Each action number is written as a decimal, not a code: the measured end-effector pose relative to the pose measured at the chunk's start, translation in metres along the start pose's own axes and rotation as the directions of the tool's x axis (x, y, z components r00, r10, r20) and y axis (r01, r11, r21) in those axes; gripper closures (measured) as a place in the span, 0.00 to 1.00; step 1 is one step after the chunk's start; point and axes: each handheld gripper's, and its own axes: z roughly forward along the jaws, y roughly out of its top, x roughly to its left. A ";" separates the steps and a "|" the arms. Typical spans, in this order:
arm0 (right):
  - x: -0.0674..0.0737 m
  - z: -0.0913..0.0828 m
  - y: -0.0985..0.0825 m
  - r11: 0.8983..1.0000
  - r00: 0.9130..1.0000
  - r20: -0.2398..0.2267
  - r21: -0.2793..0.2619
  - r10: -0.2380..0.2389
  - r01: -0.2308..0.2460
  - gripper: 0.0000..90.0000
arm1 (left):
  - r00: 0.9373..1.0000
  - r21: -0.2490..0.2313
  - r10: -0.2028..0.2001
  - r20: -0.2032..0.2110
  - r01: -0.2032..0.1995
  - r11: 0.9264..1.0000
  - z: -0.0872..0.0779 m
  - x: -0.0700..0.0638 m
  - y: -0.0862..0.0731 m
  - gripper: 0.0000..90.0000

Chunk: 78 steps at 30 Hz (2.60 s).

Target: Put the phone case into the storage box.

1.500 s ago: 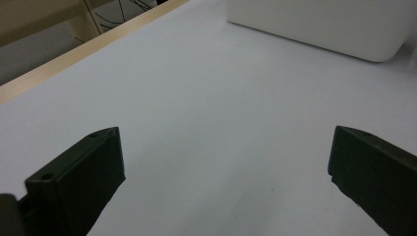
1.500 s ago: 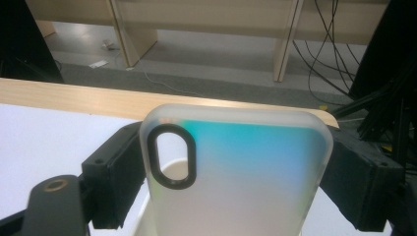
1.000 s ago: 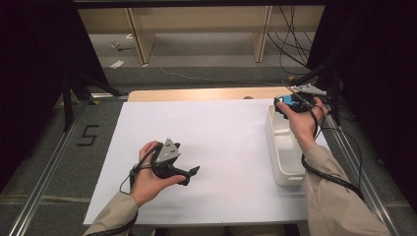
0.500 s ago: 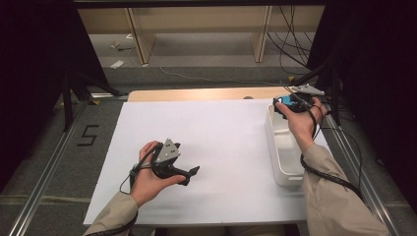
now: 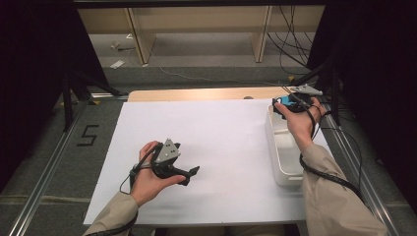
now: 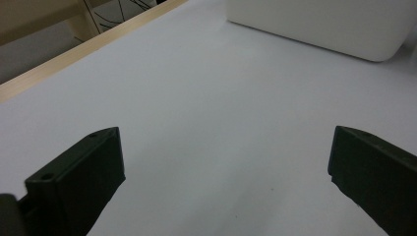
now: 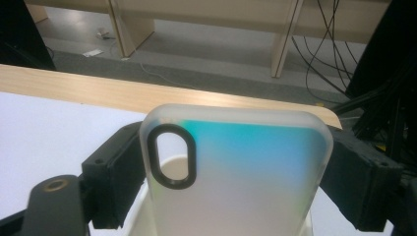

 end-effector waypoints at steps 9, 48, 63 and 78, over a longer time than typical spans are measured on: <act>0.000 0.002 -0.001 1.000 1.000 0.003 0.006 -0.004 0.004 0.20 | 1.000 0.000 0.000 0.001 0.000 1.000 0.000 0.000 0.000 0.00; 0.000 0.017 -0.007 0.999 1.000 -0.001 0.041 0.001 -0.001 0.20 | 1.000 -0.003 -0.003 0.004 0.003 1.000 0.000 0.000 0.000 0.00; 0.000 0.020 -0.006 0.999 1.000 -0.005 0.042 -0.009 0.009 0.20 | 1.000 -0.002 -0.001 0.005 0.001 1.000 0.000 0.000 0.000 0.00; 0.000 0.026 -0.007 0.999 1.000 -0.012 0.024 -0.028 0.028 0.20 | 1.000 -0.002 -0.001 0.004 0.001 1.000 0.000 0.000 0.000 0.00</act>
